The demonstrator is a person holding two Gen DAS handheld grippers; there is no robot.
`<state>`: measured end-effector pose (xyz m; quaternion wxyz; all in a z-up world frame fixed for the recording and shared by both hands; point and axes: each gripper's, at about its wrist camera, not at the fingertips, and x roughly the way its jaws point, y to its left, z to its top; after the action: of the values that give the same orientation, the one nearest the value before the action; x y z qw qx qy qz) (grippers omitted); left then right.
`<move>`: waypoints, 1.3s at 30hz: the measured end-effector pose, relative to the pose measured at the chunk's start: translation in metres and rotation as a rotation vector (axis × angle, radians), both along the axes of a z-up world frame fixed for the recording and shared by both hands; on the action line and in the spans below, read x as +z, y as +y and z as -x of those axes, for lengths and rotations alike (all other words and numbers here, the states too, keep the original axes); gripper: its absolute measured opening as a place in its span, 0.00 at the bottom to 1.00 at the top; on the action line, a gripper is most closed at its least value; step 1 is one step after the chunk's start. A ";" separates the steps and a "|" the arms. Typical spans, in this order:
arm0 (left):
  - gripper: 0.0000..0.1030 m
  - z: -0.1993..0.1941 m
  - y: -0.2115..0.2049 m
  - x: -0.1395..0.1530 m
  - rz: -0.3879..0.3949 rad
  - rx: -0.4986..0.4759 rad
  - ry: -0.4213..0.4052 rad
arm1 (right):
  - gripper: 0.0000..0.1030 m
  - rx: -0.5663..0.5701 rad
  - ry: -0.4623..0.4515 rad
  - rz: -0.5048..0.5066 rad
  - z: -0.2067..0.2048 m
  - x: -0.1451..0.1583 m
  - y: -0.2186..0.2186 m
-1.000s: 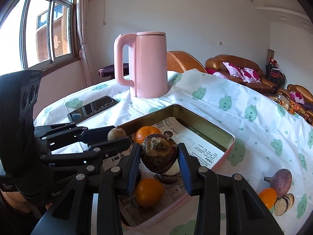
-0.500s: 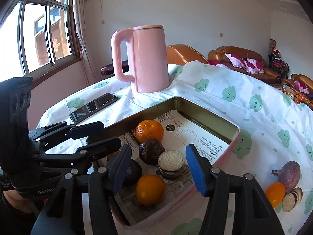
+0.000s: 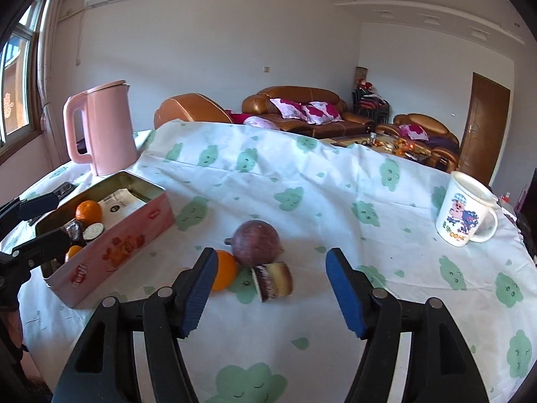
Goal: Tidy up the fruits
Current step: 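Open the right tool to drop the passion fruit while the left tool drops the kiwi, then grasp a small brown kiwi with the left tool while the right tool grasps a taro slice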
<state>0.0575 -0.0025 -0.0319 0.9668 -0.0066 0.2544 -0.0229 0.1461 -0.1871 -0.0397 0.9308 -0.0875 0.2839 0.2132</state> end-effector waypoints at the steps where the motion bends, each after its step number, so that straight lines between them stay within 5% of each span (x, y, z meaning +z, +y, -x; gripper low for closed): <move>1: 0.88 -0.007 -0.008 -0.002 -0.002 -0.019 0.012 | 0.66 -0.010 0.012 0.011 -0.003 -0.004 -0.003; 12: 0.78 -0.060 -0.053 -0.027 -0.008 -0.134 0.184 | 0.66 0.022 0.144 0.002 -0.028 -0.023 0.000; 16: 0.52 -0.072 -0.060 -0.039 -0.009 -0.183 0.274 | 0.64 0.046 0.211 0.008 -0.037 -0.031 0.005; 18: 0.51 -0.080 -0.062 -0.047 -0.004 -0.198 0.327 | 0.55 0.056 0.253 0.011 -0.042 -0.037 0.008; 21: 0.38 -0.087 -0.058 -0.051 0.042 -0.210 0.363 | 0.34 0.071 0.264 0.010 -0.042 -0.038 0.010; 22: 0.32 -0.089 -0.056 -0.052 0.060 -0.206 0.373 | 0.33 0.070 0.257 0.016 -0.041 -0.038 0.011; 25: 0.27 -0.087 -0.051 -0.052 0.099 -0.211 0.367 | 0.33 0.071 0.221 0.018 -0.035 -0.033 0.010; 39: 0.27 -0.064 -0.049 -0.028 0.043 -0.166 0.184 | 0.33 0.055 0.081 -0.105 -0.019 -0.011 -0.013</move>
<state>0.1215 -0.0511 -0.0595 0.9339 -0.0083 0.3410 -0.1074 0.1649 -0.1996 -0.0508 0.9156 -0.0375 0.3073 0.2566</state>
